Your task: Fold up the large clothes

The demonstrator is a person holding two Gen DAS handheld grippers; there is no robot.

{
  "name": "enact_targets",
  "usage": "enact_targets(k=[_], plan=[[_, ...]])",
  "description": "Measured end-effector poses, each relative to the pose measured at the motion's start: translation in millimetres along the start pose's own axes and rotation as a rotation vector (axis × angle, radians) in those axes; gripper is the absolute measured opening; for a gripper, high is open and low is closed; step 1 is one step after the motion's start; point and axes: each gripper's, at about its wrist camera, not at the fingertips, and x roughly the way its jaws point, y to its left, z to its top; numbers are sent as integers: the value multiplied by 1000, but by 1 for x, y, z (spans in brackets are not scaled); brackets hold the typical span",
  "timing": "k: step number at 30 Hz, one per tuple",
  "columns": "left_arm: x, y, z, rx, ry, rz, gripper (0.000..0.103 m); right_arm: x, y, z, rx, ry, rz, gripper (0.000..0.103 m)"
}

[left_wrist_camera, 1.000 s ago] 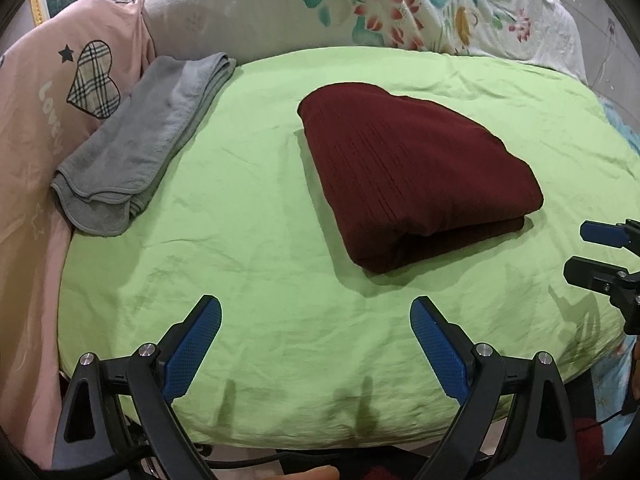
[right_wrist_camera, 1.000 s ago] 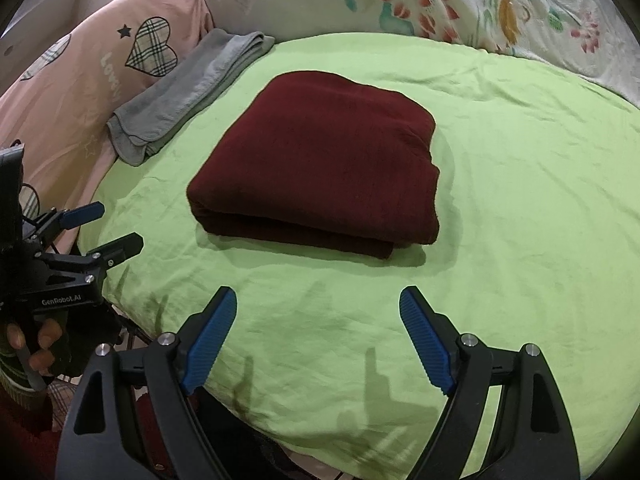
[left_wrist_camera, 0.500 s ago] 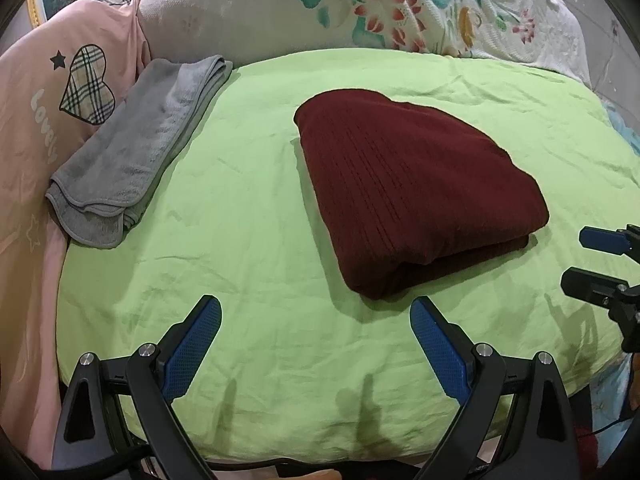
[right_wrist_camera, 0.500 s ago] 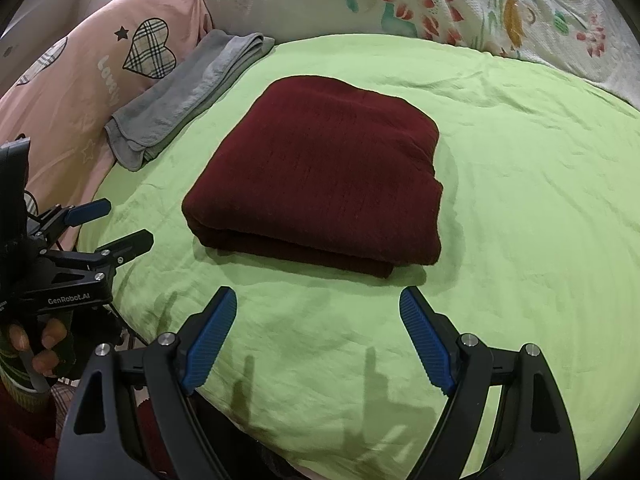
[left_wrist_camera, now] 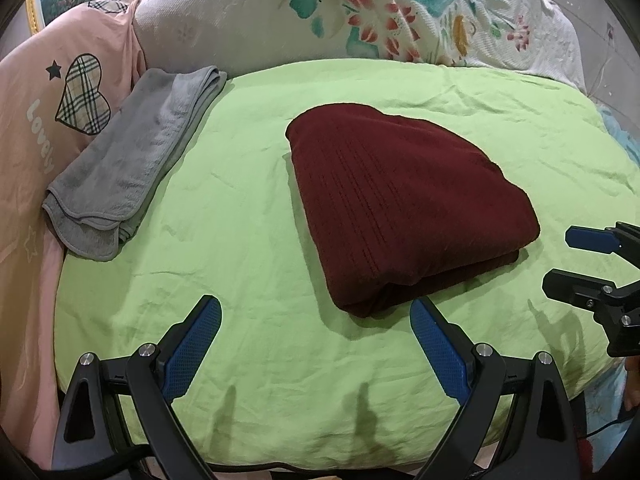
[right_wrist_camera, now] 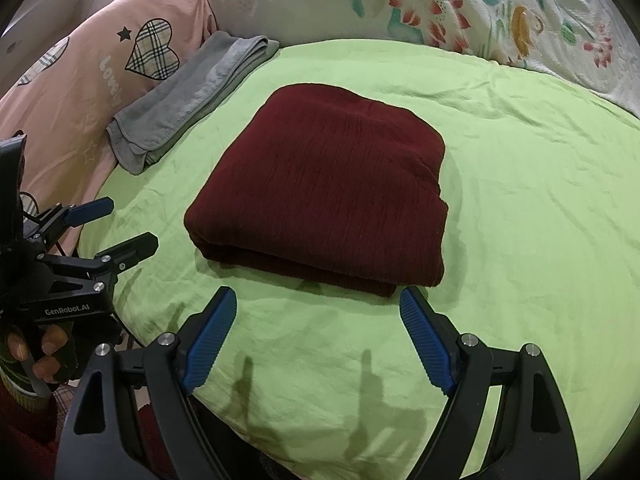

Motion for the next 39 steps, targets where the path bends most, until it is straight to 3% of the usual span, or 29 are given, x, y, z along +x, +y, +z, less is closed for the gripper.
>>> enact_targets(k=[39], plan=[[3, -5, 2, 1, 8, -13, 96, 4, 2, 1, 3, 8, 7, 84]])
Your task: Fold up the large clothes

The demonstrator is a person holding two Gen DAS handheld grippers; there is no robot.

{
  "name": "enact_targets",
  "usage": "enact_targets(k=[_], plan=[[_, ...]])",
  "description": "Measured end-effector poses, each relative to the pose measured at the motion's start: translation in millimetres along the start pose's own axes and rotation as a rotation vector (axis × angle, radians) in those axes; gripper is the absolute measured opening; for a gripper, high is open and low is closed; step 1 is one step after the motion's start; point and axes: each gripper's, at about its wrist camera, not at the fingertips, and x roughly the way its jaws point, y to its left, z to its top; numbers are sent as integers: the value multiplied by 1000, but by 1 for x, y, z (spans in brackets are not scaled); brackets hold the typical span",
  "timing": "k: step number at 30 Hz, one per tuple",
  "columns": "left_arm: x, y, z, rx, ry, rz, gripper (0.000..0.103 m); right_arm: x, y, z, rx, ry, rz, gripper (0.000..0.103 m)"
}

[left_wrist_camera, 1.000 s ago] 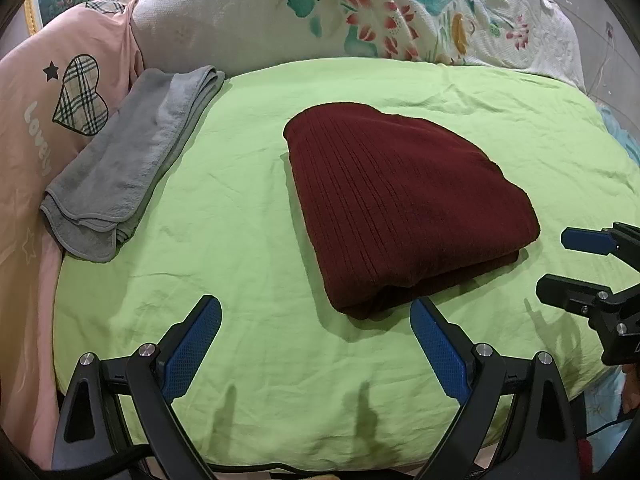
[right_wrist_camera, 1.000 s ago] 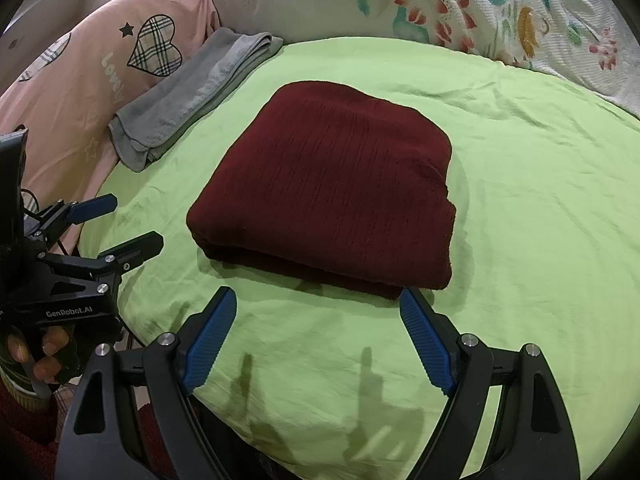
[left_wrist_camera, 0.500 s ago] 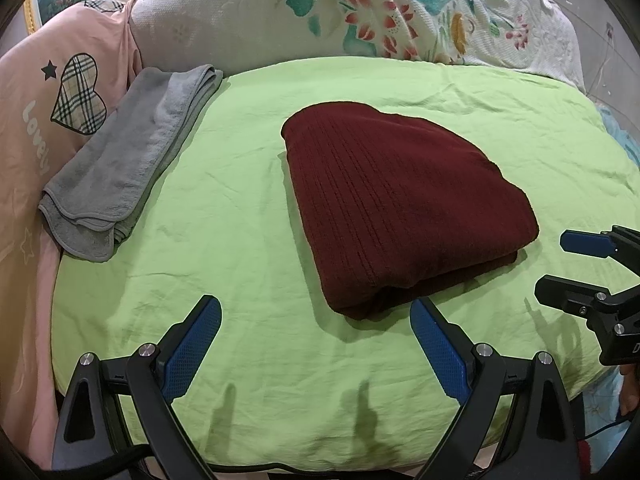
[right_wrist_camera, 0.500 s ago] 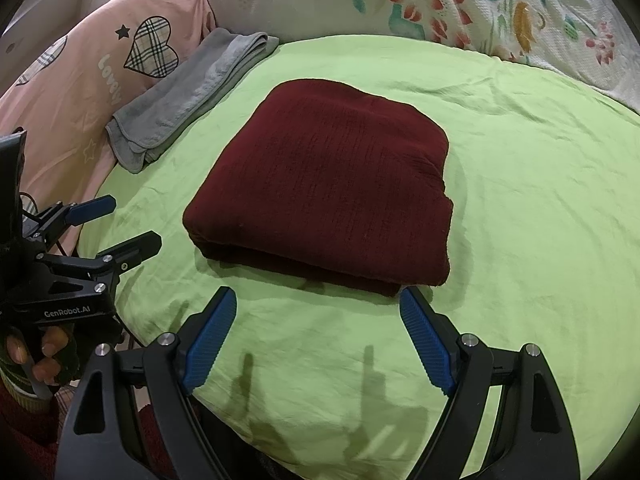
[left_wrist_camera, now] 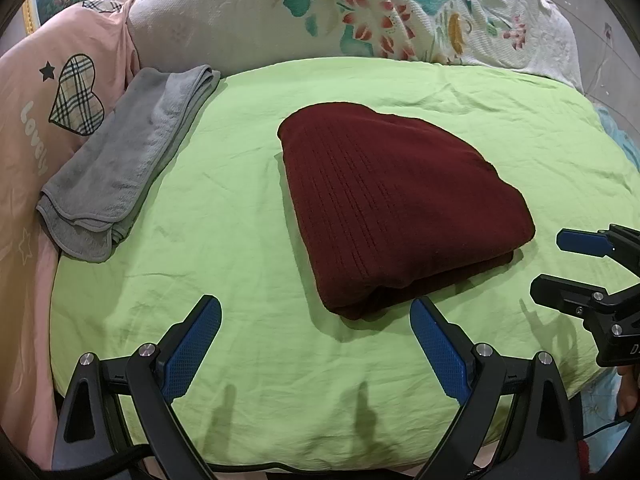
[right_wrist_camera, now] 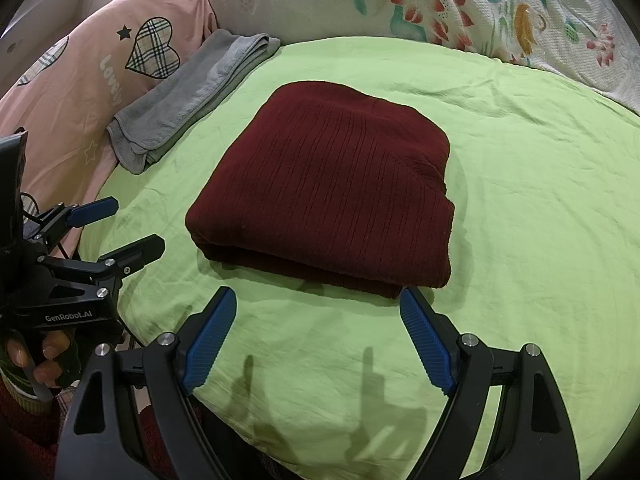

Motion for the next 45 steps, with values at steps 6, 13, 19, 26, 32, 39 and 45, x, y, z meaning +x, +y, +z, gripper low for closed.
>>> enact_targets(k=[6, 13, 19, 26, 32, 39, 45], plan=[[0, -1, 0, 1, 1, -1, 96, 0, -1, 0, -1, 0, 1, 84], [0, -3, 3, 5, -2, -2, 96, -1, -1, 1, 2, -2, 1, 84], [0, -4, 5, 9, -4, -4, 96, -2, -1, 3, 6, -4, 0, 84], [1, -3, 7, 11, -4, -5, 96, -2, 0, 4, 10, -6, 0, 84], [1, -3, 7, 10, -4, -4, 96, -2, 0, 5, 12, -7, 0, 84], [1, -3, 6, 10, -3, -5, 96, -3, 1, 6, 13, -4, 0, 84], [4, -2, 8, 10, 2, -14, 96, -2, 2, 8, 15, -4, -2, 84]])
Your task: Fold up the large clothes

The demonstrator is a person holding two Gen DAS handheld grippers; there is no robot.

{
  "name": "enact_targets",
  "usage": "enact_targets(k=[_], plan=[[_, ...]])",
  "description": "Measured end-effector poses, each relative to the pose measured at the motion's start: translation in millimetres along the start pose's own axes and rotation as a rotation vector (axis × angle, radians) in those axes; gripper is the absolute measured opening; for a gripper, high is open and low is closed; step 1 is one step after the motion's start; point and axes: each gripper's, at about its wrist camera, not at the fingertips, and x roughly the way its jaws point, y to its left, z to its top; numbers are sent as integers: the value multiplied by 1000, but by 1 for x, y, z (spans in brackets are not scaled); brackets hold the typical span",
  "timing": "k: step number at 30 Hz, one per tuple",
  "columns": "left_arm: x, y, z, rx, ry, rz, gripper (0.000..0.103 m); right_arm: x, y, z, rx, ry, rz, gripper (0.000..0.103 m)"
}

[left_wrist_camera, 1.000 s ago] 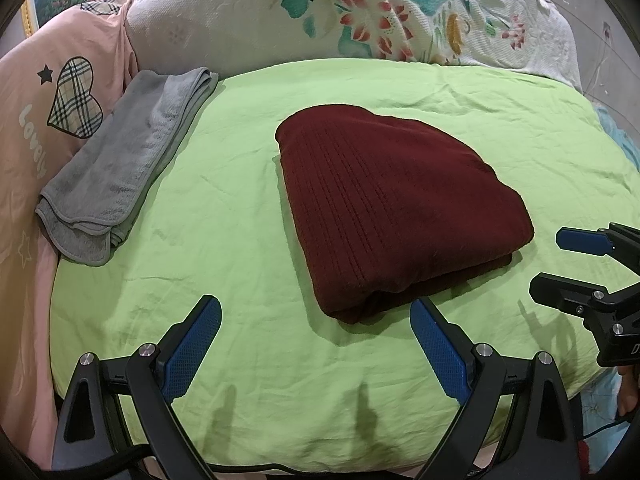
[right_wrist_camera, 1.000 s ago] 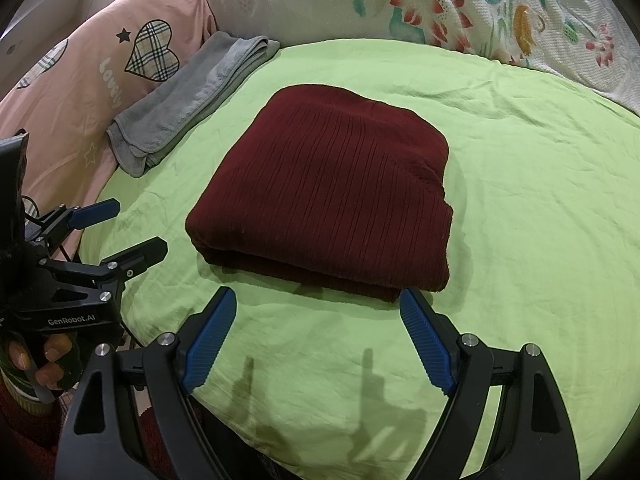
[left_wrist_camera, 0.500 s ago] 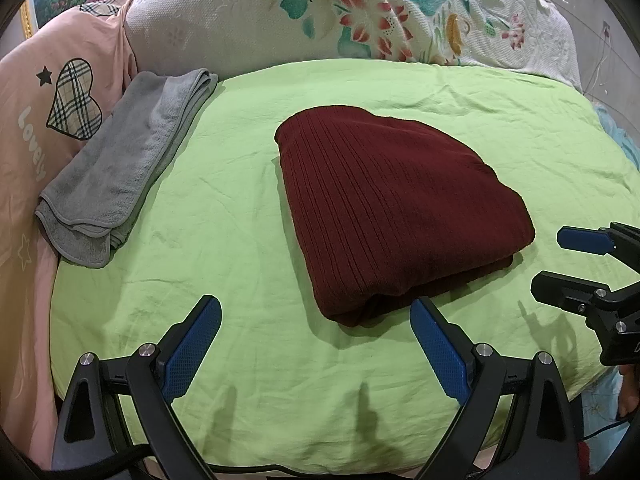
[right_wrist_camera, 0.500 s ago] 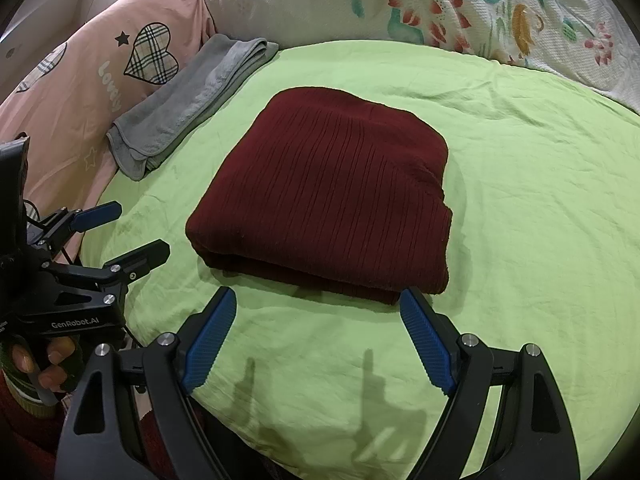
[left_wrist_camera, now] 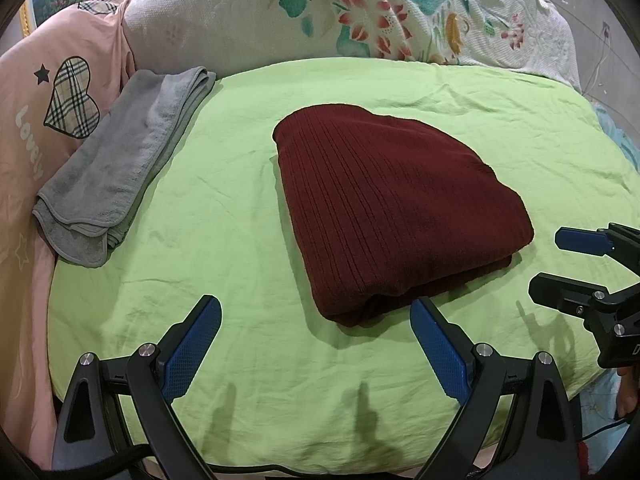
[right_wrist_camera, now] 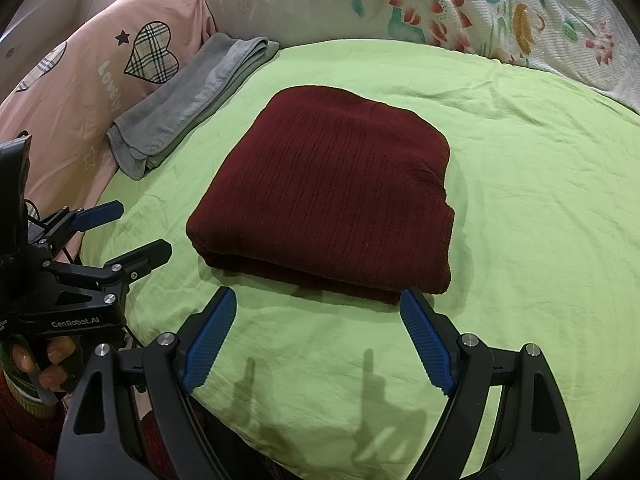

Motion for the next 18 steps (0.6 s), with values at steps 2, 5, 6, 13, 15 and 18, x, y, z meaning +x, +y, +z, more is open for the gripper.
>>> enact_targets(k=[2, 5, 6, 13, 15, 18], plan=[[0, 0, 0, 1, 1, -2, 96, 0, 0, -1, 1, -1, 0, 84], [1, 0, 0, 4, 2, -3, 96, 0, 0, 0, 1, 0, 0, 84], [1, 0, 0, 5, 2, -4, 96, 0, 0, -1, 1, 0, 0, 84], [1, -1, 0, 5, 4, -6, 96, 0, 0, 1, 0, 2, -2, 84], [1, 0, 0, 5, 4, -6, 96, 1, 0, 0, 1, 1, -2, 84], [2, 0, 1, 6, 2, -7, 96, 1, 1, 0, 0, 0, -4, 84]])
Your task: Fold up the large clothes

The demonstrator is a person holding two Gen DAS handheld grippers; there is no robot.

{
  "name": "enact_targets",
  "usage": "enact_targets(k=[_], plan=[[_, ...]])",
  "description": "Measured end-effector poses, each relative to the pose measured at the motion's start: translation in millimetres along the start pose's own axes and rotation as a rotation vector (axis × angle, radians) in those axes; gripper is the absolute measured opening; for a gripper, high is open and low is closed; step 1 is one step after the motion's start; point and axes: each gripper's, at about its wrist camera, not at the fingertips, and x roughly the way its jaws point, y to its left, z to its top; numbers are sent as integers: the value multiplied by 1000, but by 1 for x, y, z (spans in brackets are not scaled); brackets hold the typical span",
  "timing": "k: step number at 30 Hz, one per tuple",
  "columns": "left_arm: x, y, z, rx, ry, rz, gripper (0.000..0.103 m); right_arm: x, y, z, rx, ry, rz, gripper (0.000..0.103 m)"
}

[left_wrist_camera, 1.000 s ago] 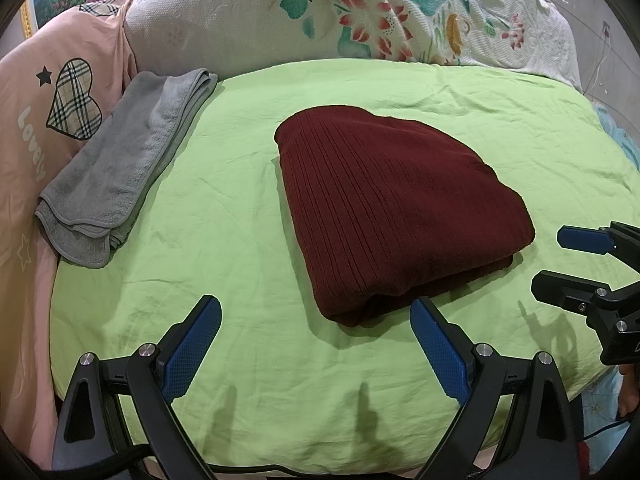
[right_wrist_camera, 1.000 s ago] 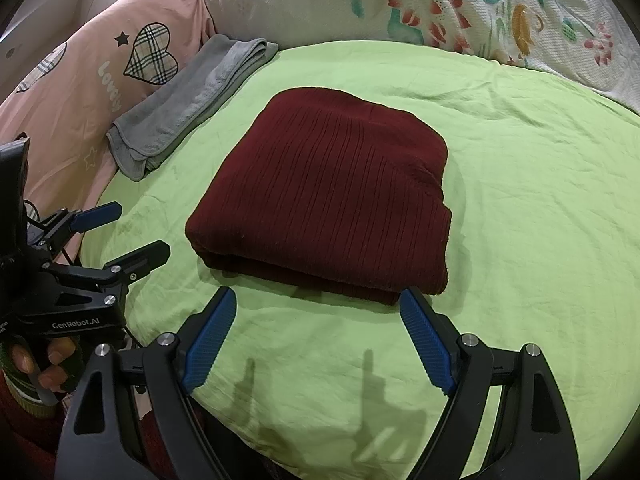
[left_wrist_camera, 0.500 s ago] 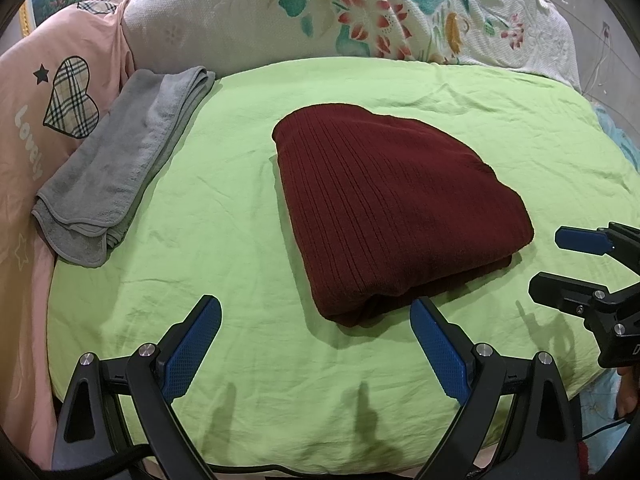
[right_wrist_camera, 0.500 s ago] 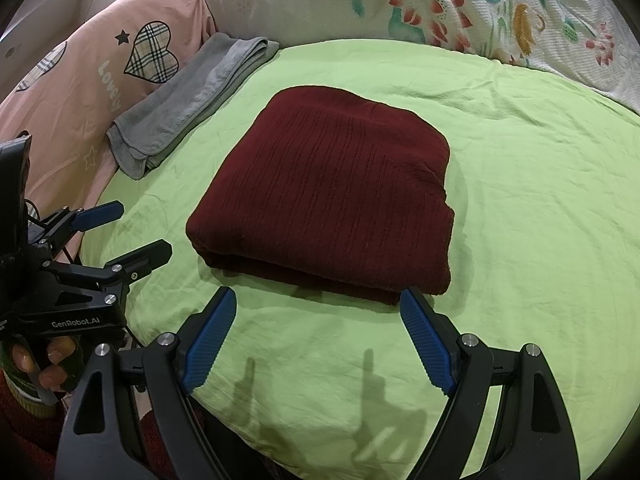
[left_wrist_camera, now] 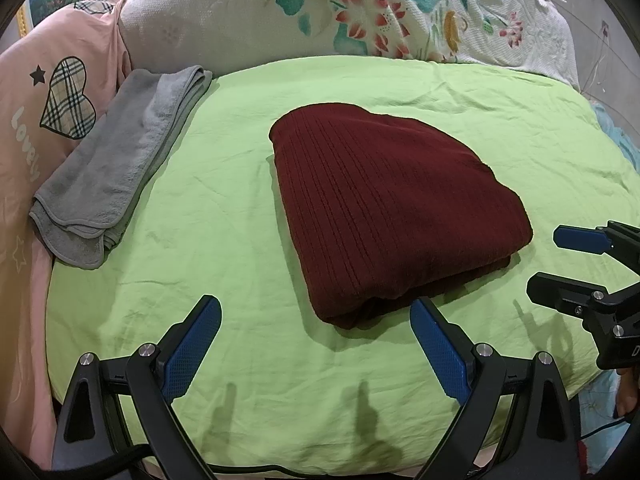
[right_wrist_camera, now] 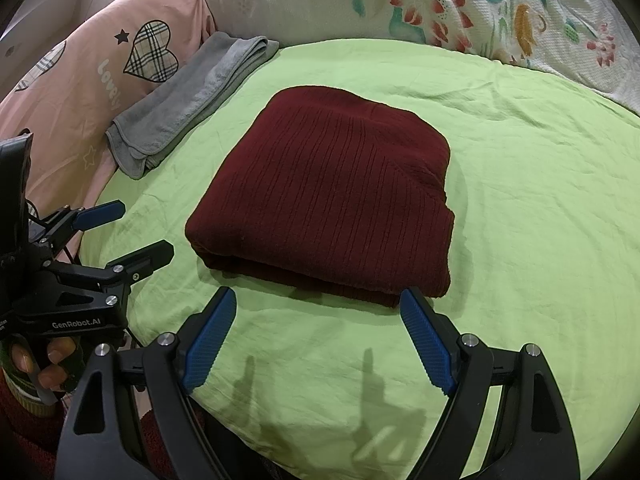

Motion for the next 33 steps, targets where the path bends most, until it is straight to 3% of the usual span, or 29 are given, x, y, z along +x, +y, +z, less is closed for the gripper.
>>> enact_targets(k=[33], plan=[[7, -1, 10, 3, -7, 7, 96, 5, -5, 12, -2, 0, -8, 84]])
